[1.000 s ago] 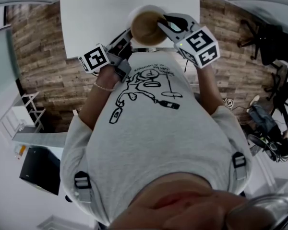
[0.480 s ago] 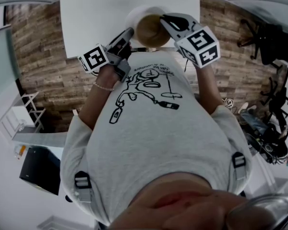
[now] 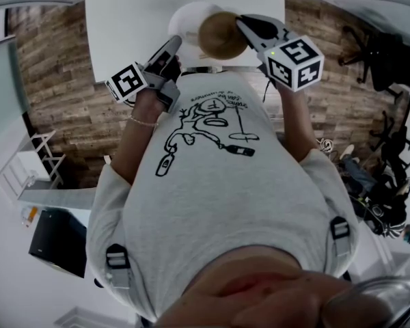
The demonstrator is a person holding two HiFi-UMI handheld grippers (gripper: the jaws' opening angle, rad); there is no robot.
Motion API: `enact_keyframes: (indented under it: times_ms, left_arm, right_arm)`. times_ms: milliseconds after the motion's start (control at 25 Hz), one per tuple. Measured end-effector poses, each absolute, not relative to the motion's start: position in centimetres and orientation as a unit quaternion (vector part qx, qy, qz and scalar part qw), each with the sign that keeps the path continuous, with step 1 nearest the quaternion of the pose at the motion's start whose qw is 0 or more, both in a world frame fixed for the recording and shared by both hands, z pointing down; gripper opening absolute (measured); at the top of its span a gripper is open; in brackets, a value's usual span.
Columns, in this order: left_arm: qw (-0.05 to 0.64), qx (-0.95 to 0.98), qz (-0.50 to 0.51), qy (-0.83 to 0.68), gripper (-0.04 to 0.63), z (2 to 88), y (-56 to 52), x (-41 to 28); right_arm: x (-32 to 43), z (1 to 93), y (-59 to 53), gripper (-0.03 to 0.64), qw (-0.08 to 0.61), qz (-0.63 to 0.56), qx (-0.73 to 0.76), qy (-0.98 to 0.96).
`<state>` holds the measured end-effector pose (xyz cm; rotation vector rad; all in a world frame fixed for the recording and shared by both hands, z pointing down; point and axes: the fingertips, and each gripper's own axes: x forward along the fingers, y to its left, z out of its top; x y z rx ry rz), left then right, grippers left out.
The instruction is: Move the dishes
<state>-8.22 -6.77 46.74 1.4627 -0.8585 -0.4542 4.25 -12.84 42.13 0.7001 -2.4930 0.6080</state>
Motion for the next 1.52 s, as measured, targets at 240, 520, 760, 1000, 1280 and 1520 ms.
enact_keyframes:
  times_ms: [240,520,760,1000,1280,1520]
  left_arm:
    - [0.634,0.639,-0.196,-0.389,0.011,47.1,-7.0,-9.4]
    - [0.632,0.630,-0.203,-0.404,0.011,47.5,-7.6,-10.4]
    - [0.628,0.627,-0.206,-0.412,0.012,47.7,-7.5,-11.1]
    - [0.624,0.624,-0.211,-0.421,0.011,47.7,-7.3,-12.5]
    - [0.621,0.619,-0.210,-0.432,0.011,47.9,-7.5,-13.2]
    - [0.616,0.622,-0.212,-0.436,0.012,47.6,-7.2,-13.1]
  right_arm:
    - [5.9,42.3,-14.1,0.043,0.225,0.236,0.285,-0.901]
    - [8.3,43.2,-15.4,0.043,0.194,0.275,0.320,-0.885]
    - [10.1,44.4,-15.6,0.043,0.154,0.330,0.350,-0.863]
    - [10.2,46.3,-14.8,0.043,0.127,0.384,0.368,-0.838]
    - [11.0,48.9,-14.6,0.043,0.128,0.401,0.402,-0.813]
    - [11.4,51.8,-13.4,0.043,0.131,0.410,0.437,-0.790]
